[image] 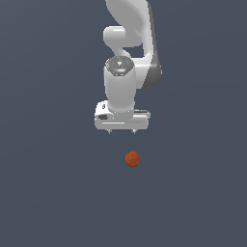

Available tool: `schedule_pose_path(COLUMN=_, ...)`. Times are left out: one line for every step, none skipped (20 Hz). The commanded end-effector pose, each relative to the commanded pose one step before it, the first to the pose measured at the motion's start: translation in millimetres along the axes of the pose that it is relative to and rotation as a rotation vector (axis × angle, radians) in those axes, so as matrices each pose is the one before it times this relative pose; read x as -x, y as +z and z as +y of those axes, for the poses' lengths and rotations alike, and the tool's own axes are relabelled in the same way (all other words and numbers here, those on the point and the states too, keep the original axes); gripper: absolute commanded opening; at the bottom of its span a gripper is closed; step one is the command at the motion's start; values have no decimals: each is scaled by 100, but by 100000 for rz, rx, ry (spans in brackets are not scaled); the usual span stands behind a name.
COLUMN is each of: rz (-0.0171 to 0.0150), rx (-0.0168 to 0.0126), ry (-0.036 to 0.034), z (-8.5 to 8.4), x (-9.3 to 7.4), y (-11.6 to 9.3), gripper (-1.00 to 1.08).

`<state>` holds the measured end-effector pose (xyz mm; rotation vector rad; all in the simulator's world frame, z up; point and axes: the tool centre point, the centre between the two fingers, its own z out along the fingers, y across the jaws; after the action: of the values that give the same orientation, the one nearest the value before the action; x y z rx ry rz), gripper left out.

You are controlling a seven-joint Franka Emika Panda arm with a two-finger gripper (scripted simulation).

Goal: Pick up the object and move it to a goal position.

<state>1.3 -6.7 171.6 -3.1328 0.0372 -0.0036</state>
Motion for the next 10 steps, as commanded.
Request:
schedule_pose_path(rz=0, rx=0, ry=0, z=1, x=0, y=0, gripper=100)
schedule_pose_path(rz=8, rx=36, ry=-165, z=-32, x=-10, y=-8, gripper=100)
schedule_pose_path(rz=22, rx=101, ry=-487, z=-95, x=-30, y=-21, gripper=100)
schedule_pose_path(rz=35, rx=166, ry=-796, z=-154, x=-49, y=-35, gripper=100)
schedule_pose_path(rz=48, rx=226, ry=-1091, z=-207, x=-66, y=-50, gripper=100)
schedule_pose_path(rz=60, rx=281, ry=-1365, z=-254, x=-82, y=-64, gripper=100)
schedule_pose_path(rz=65, rx=304, ry=-1493, z=-270, x=-87, y=-73, gripper=100)
schedule_pose_path(rz=50, rx=236, ry=-1182, z=-204, x=-65, y=-61, gripper=100)
schedule_pose_path(rz=34, rx=162, ry=-838, z=-136, x=-41, y=-46, gripper=100)
schedule_pose_path(rz=20, rx=93, ry=-513, z=-74, x=-19, y=-30, gripper=100)
